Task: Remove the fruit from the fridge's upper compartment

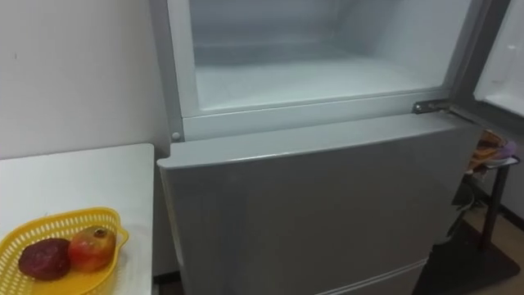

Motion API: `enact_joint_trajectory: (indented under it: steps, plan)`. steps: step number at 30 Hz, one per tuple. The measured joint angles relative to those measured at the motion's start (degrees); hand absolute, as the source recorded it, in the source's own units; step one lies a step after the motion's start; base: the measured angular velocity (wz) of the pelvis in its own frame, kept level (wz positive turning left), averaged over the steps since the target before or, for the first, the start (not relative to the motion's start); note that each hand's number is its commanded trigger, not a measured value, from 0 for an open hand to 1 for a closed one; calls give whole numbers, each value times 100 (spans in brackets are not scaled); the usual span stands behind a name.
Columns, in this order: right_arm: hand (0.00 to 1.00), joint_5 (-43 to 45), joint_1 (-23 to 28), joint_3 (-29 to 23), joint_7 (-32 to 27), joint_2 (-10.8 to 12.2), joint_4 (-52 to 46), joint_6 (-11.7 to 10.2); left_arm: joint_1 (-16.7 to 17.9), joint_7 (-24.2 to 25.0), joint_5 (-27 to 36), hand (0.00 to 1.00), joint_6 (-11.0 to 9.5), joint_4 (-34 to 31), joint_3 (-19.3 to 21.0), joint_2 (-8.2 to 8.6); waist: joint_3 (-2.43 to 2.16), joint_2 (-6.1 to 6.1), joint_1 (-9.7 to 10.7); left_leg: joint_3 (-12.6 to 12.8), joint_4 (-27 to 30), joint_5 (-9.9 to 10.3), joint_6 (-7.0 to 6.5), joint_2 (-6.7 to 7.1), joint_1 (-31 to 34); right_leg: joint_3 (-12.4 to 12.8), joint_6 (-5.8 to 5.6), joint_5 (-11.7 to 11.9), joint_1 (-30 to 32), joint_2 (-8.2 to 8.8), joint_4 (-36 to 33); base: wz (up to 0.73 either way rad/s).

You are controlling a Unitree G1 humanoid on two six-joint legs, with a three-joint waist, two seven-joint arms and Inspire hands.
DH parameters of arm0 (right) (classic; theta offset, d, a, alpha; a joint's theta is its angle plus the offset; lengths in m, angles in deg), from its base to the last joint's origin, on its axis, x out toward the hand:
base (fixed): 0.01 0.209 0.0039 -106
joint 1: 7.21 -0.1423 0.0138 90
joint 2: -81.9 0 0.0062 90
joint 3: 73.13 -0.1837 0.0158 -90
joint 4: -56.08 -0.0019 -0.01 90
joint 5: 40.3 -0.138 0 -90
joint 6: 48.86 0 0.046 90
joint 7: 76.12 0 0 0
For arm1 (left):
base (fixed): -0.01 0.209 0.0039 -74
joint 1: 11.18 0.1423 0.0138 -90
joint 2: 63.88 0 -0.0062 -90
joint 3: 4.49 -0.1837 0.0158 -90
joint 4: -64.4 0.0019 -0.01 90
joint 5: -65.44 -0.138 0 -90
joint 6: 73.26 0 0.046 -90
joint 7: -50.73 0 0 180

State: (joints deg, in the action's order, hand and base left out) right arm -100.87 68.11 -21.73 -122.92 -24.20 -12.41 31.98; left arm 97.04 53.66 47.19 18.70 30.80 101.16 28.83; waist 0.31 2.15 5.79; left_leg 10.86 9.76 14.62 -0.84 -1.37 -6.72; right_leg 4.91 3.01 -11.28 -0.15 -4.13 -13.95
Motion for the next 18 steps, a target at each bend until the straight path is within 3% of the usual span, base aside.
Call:
enact_joint_trajectory:
  steps: [7,11,16,18]
  plan:
    - [0,1246,0,347,-484,-3,-299,435,73,33,-7,0,9,100,2,3,5,8,-9,-26,5,-4,2,10,37,-43,0,0,94,-1,-97,-10]
    - [0,1599,6,807,-653,0,-649,810,97,47,11,0,0,120,8,0,9,14,-14,-21,-27,-51,2,30,25,-51,18,-18,255,1,-309,-26]
    - [0,1988,61,1246,-676,1,-846,1204,0,41,13,0,-80,177,6,5,32,52,9,-233,-15,-81,23,50,-15,-58,41,-35,275,5,-382,-8]
    - [0,2394,321,1333,-682,1,-1110,1354,7,18,19,0,-97,208,4,4,32,53,-15,-276,-10,-100,31,58,-4,-69,47,-38,296,3,-397,2]
